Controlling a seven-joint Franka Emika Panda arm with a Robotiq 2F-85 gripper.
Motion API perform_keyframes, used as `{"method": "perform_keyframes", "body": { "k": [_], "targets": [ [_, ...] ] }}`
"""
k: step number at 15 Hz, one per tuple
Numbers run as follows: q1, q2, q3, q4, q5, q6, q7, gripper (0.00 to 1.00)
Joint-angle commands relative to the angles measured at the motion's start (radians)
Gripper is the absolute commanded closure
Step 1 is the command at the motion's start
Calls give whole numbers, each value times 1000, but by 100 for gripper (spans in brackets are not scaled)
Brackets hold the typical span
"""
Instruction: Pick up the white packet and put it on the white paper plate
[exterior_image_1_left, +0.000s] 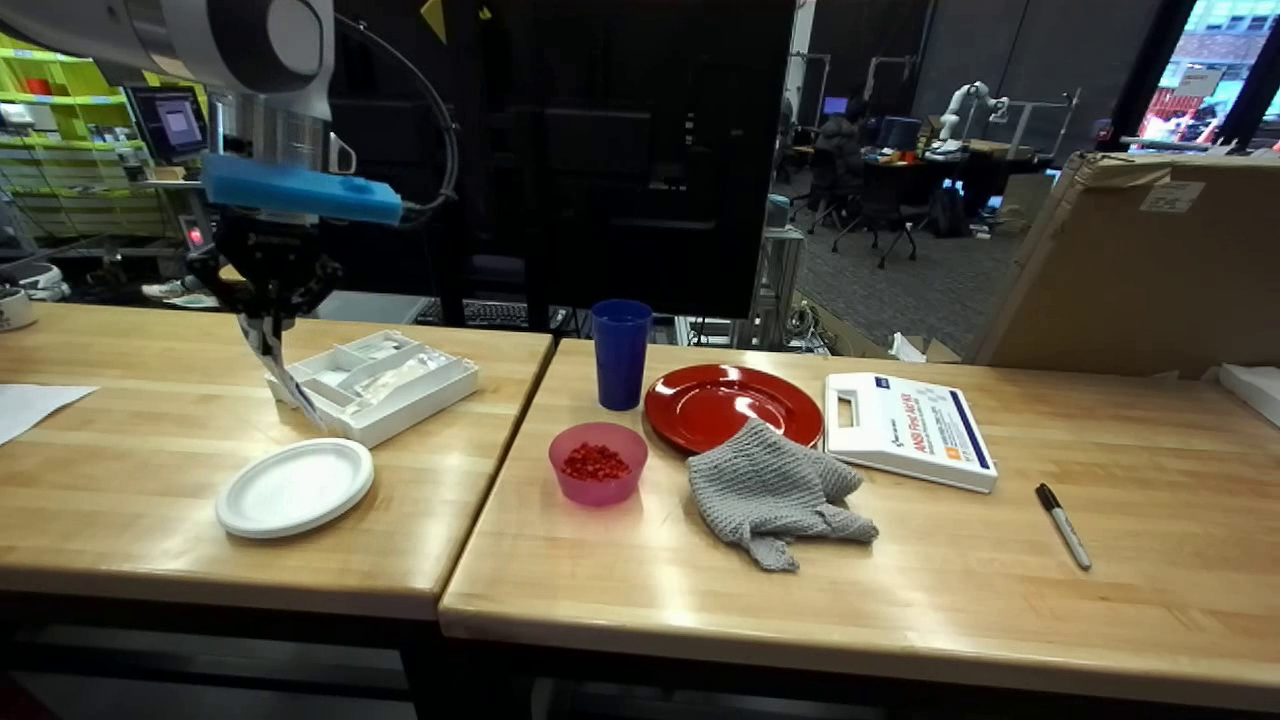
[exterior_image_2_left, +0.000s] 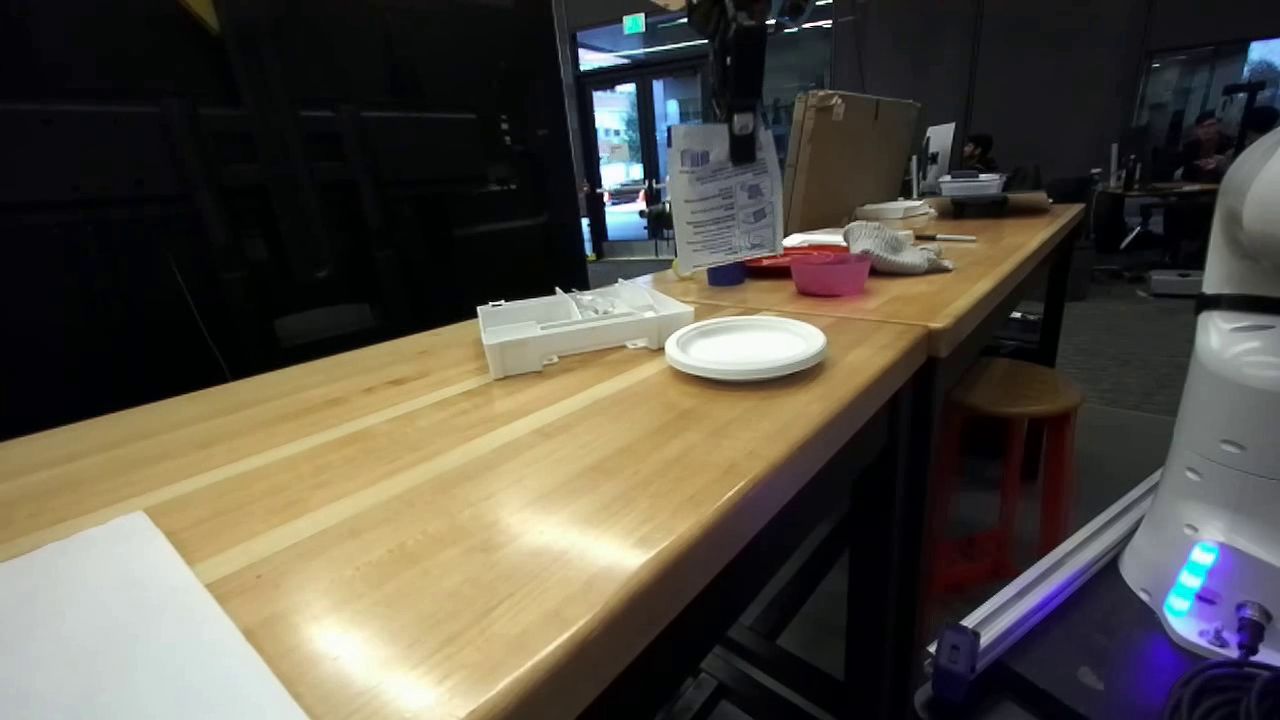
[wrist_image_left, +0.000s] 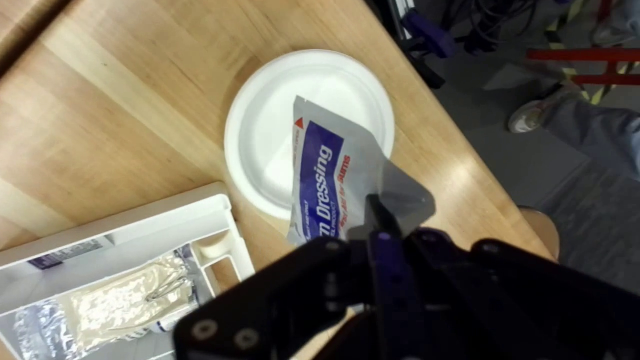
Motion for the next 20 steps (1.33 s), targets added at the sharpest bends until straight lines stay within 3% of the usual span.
{"method": "perform_keyframes", "body": {
  "k": [1,13,20],
  "targets": [
    [-3,-33,-39,-46,89,-24,-47,100],
    [-67,-40,-104,-217,412,-75,-102,100],
    [-113,-49,-96,-289,487,-81,-104,100]
  ]
}}
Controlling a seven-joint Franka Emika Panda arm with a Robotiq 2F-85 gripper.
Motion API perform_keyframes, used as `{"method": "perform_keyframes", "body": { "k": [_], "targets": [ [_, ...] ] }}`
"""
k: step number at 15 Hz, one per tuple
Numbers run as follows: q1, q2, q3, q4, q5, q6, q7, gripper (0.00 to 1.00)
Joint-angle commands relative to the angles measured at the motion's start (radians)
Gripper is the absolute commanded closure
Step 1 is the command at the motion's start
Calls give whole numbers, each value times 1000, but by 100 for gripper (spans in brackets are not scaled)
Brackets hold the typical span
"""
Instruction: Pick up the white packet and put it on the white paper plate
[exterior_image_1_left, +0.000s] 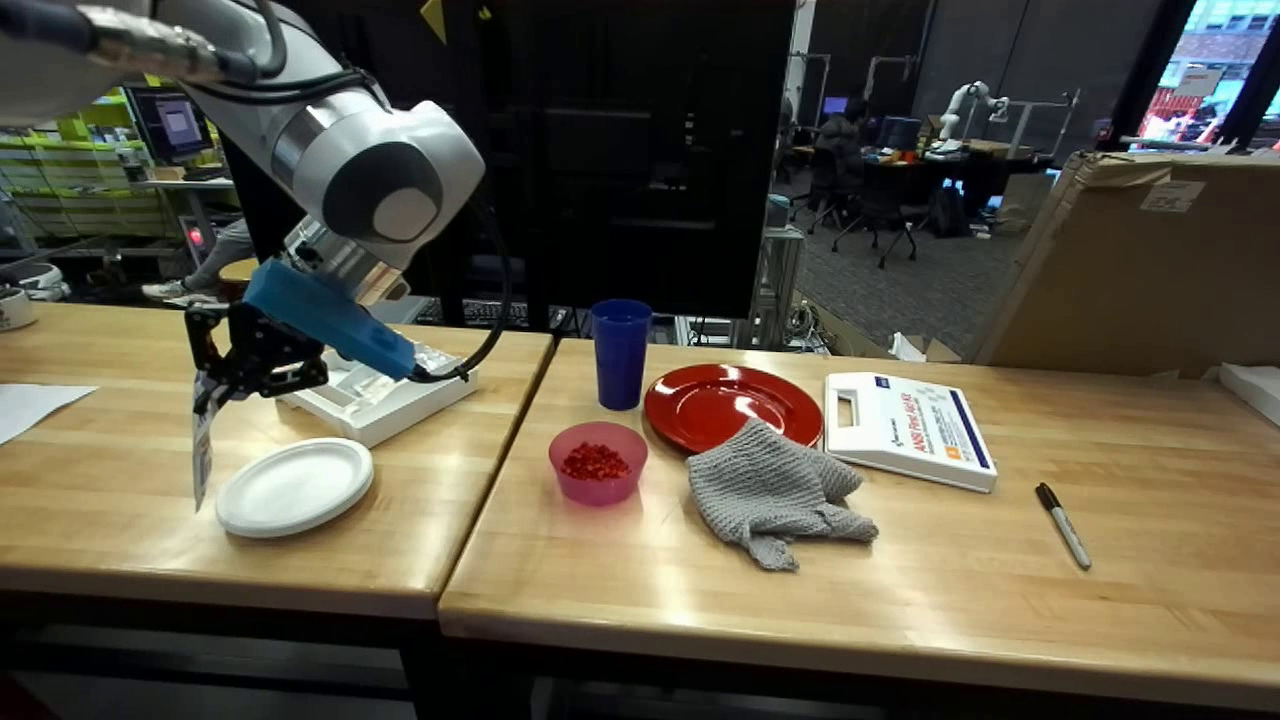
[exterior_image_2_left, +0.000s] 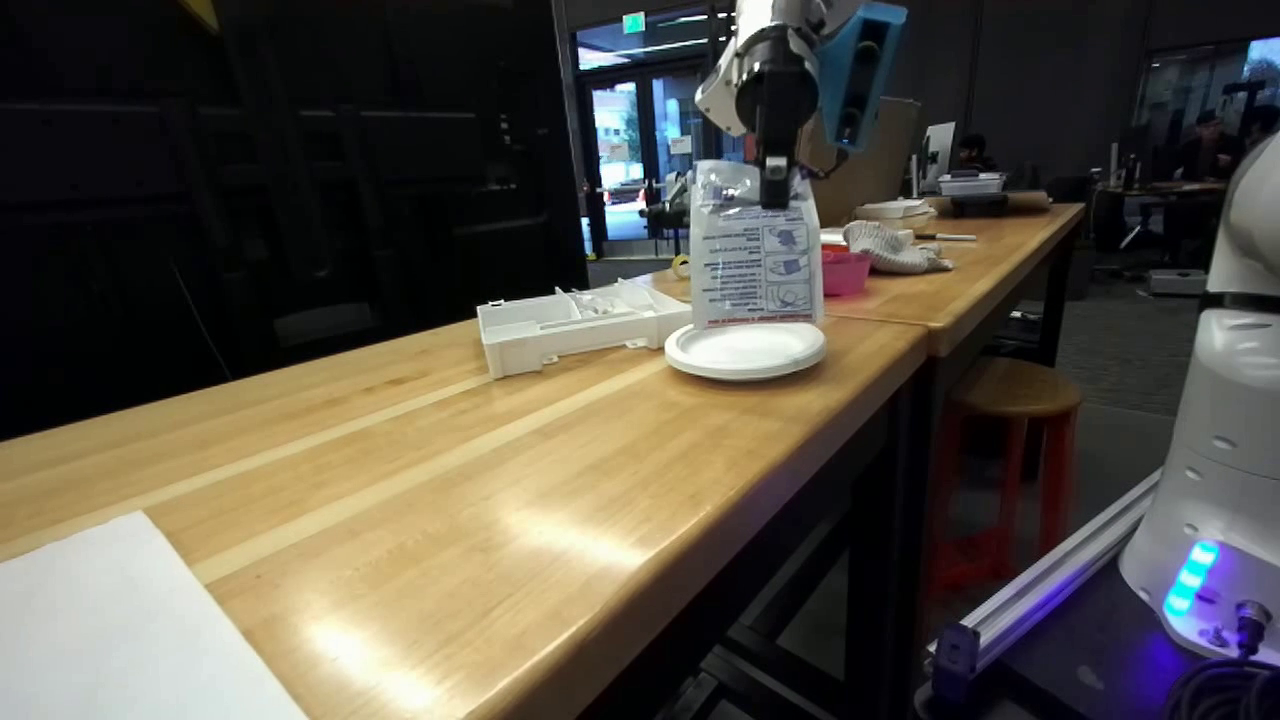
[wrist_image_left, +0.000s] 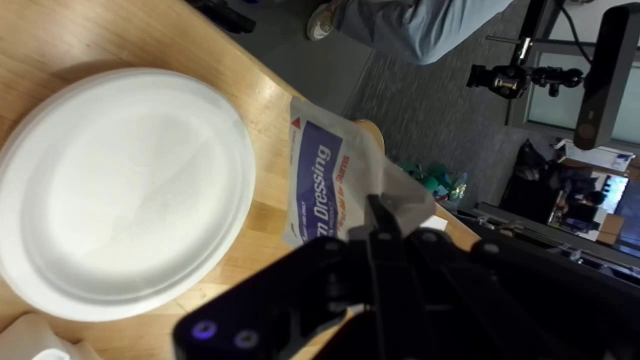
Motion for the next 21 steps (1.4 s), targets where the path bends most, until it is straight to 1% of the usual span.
{"method": "perform_keyframes", "body": {
  "k": [1,10,21],
  "targets": [
    [-26,-41,8,-40,31,-11,-9,100],
    [-22,-37,37,-57,23,67,-54,100],
    [-16,-26,59,-47,-42,123,-101,100]
  ]
}}
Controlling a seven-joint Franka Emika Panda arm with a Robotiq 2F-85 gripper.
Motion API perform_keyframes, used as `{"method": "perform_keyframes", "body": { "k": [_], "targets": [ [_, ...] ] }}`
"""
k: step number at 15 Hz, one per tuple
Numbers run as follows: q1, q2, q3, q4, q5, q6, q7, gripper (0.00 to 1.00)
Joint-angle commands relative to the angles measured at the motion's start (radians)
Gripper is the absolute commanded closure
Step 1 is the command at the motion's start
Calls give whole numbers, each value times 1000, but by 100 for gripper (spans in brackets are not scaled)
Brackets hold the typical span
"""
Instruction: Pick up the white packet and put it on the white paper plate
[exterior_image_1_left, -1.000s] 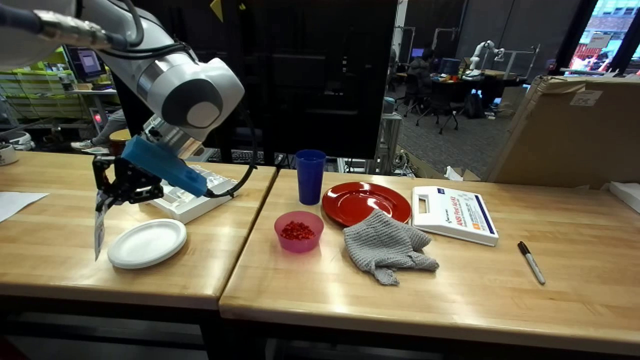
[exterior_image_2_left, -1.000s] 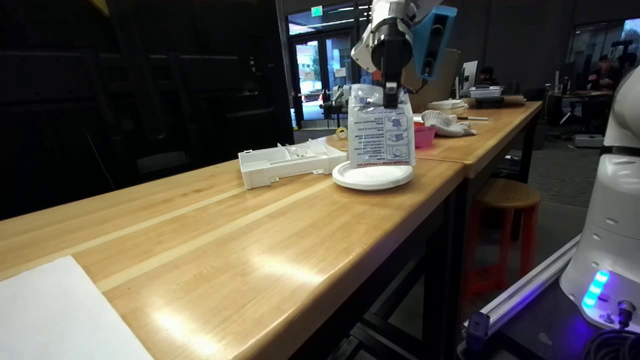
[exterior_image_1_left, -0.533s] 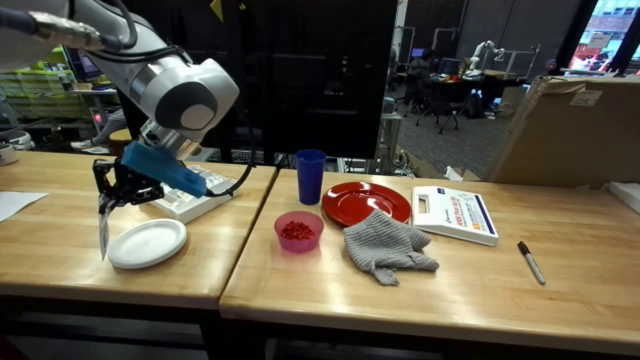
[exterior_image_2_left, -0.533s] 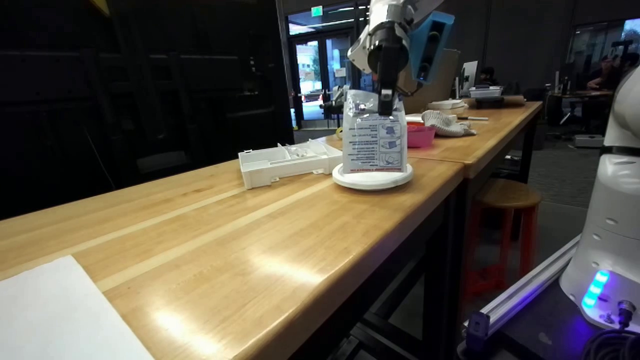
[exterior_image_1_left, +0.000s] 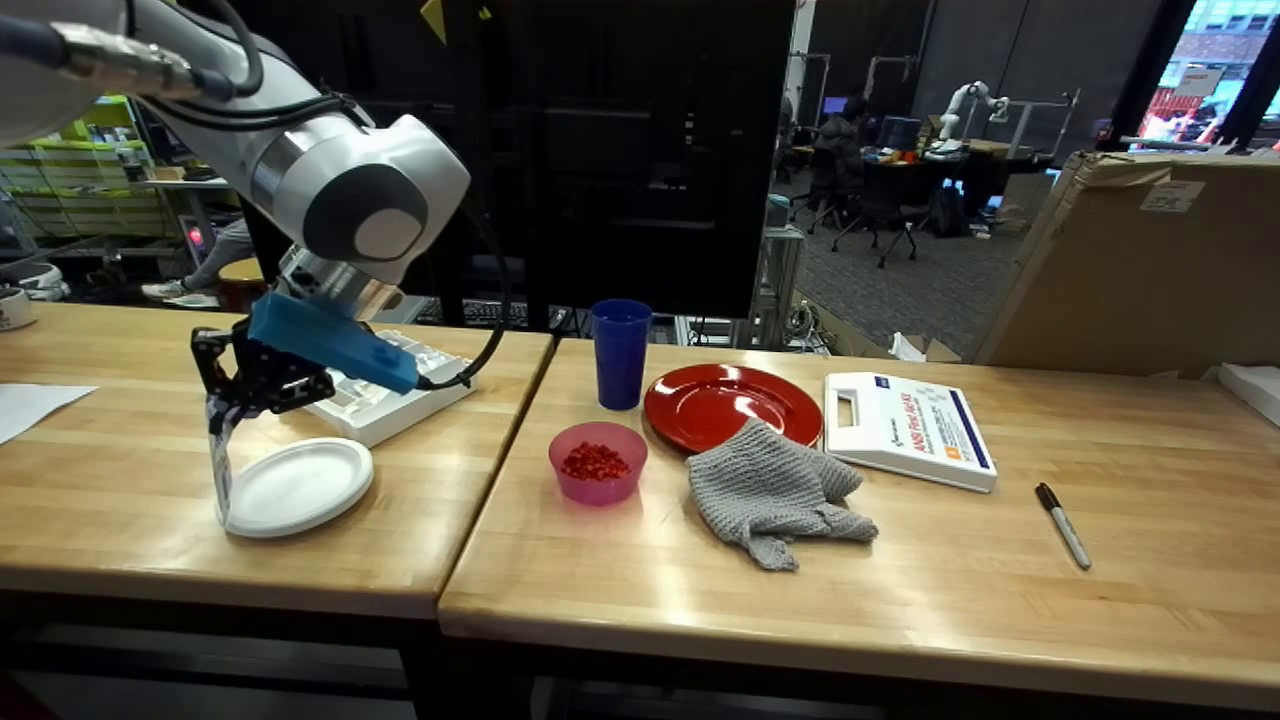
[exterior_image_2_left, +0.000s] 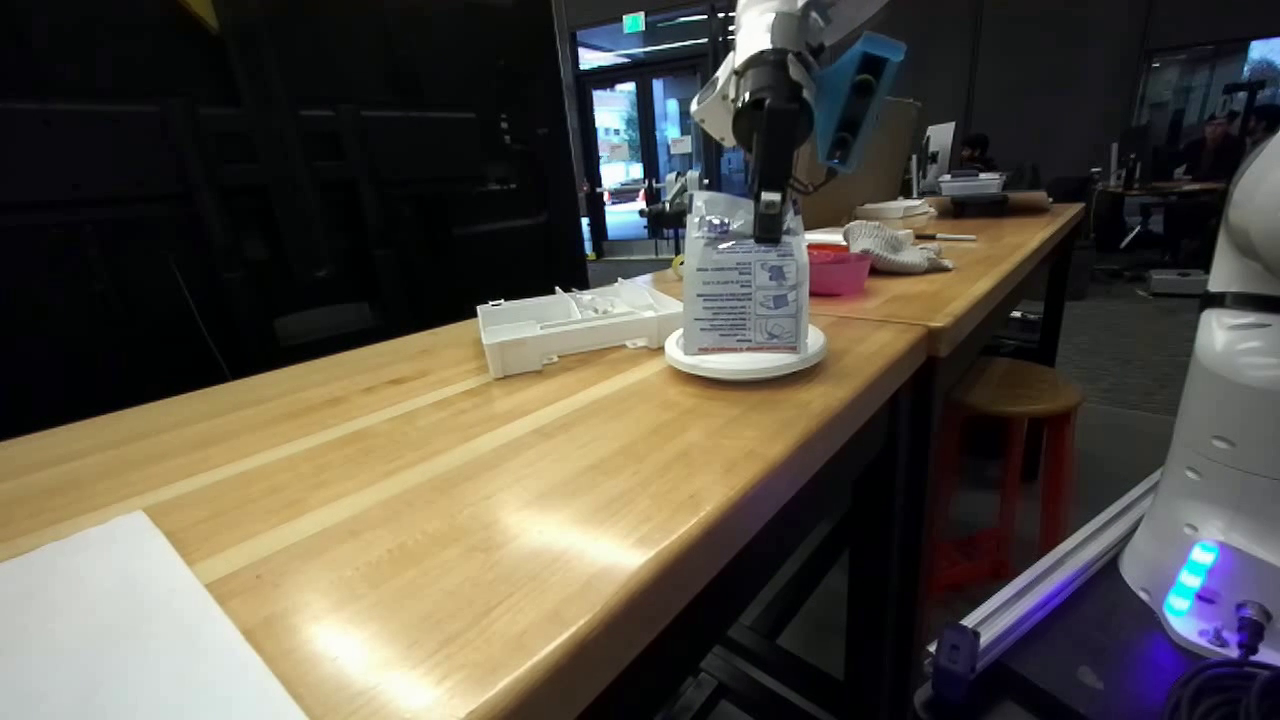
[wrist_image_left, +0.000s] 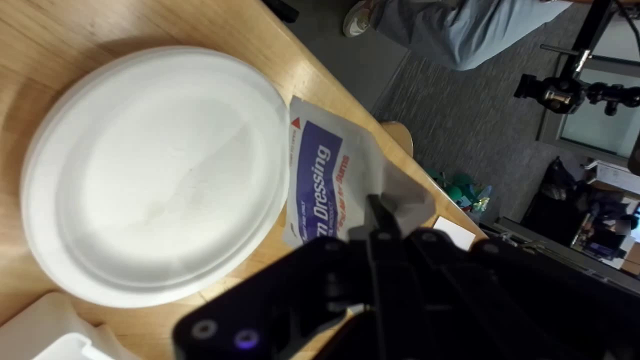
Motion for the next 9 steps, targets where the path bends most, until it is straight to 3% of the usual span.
{"method": "perform_keyframes", "body": {
  "k": [1,9],
  "targets": [
    [-4,-16,11,3,-29,17,-23,100],
    [6,-3,18,71,-85,5,-24,100]
  ]
}}
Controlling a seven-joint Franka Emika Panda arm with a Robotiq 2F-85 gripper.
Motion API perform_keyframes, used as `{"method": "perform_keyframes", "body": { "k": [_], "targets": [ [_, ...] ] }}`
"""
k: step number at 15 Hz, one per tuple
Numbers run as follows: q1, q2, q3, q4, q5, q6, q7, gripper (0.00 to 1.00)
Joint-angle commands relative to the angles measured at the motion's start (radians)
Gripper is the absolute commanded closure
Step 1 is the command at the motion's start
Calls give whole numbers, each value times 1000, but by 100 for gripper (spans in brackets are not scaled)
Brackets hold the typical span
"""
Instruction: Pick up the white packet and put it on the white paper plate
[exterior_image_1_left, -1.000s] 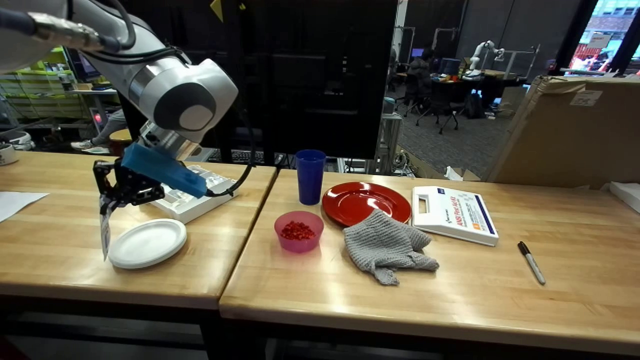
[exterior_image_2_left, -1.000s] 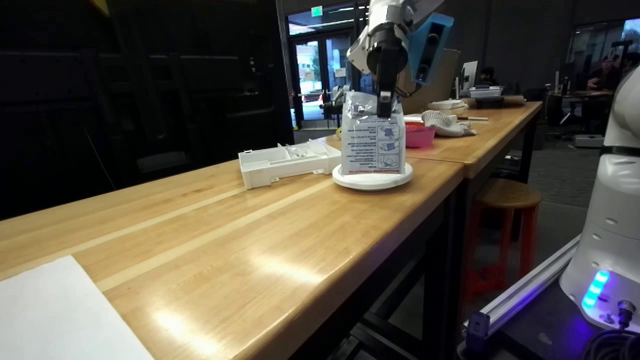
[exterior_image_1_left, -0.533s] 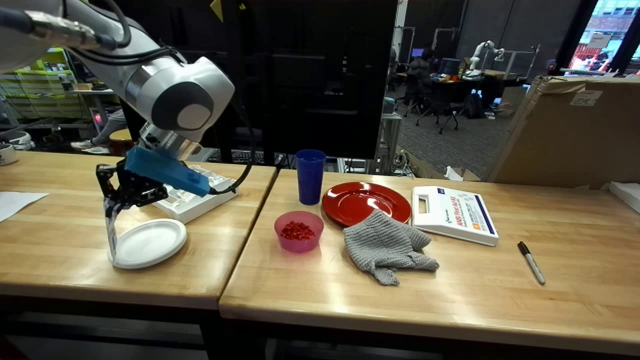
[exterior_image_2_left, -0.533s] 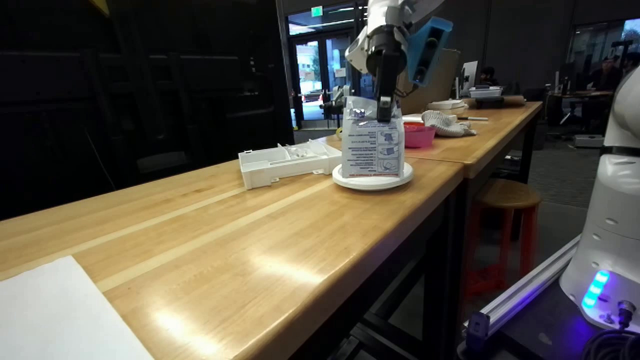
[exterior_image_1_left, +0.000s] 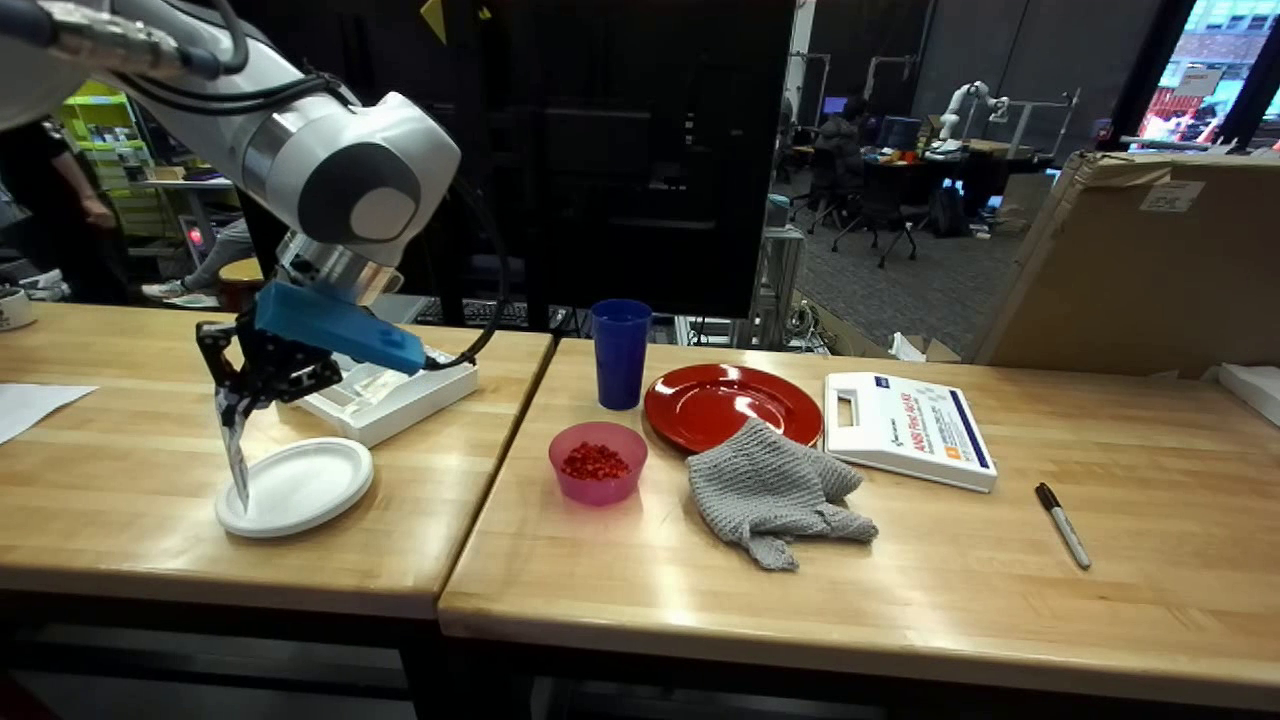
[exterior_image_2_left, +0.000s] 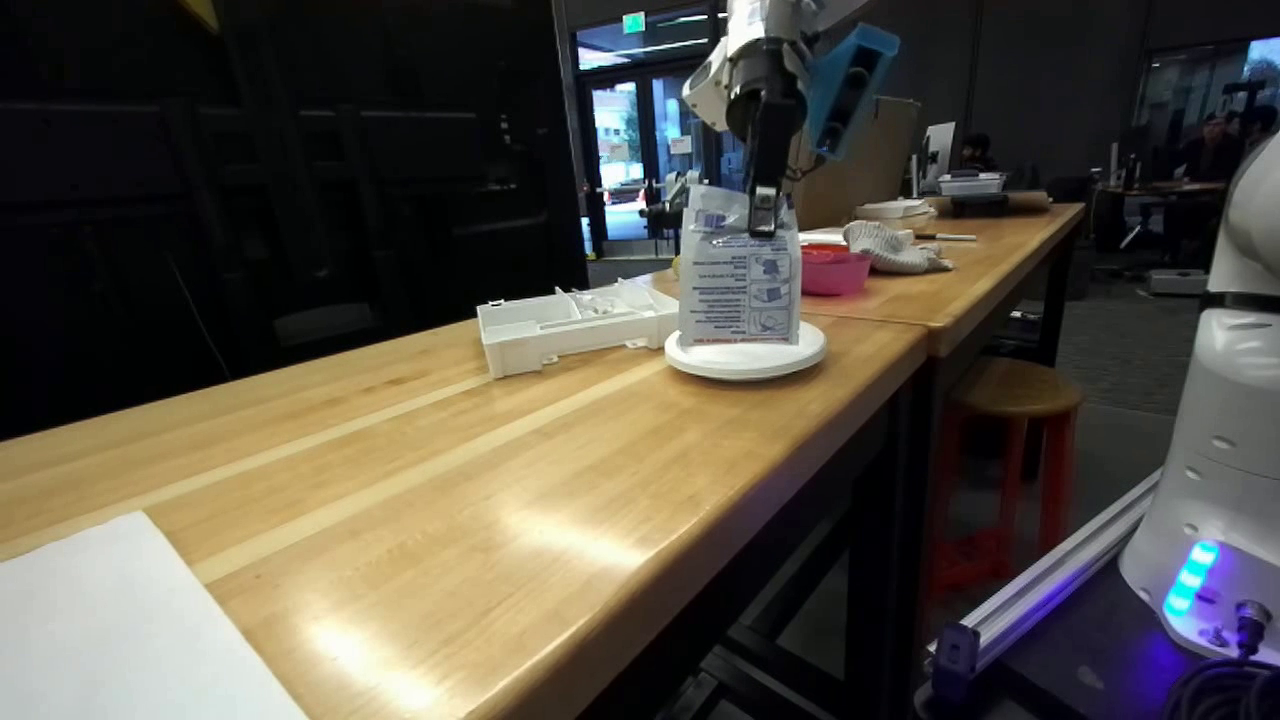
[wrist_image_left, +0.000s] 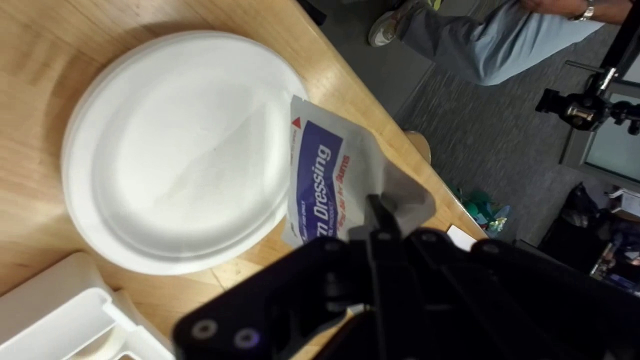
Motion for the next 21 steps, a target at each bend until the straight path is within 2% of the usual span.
{"method": "perform_keyframes", "body": {
  "k": [1,14,15,17,21],
  "targets": [
    [4,-3,6,41,-41,-7,-5,100],
    [6,1,4,27,-101,13,-14,100],
    [7,2,5,29,-116,8,-12,73],
    [11,3,1,29,-129,4,-17,68],
    [14,-4,-1,24,-138,8,-24,41]
  ]
}}
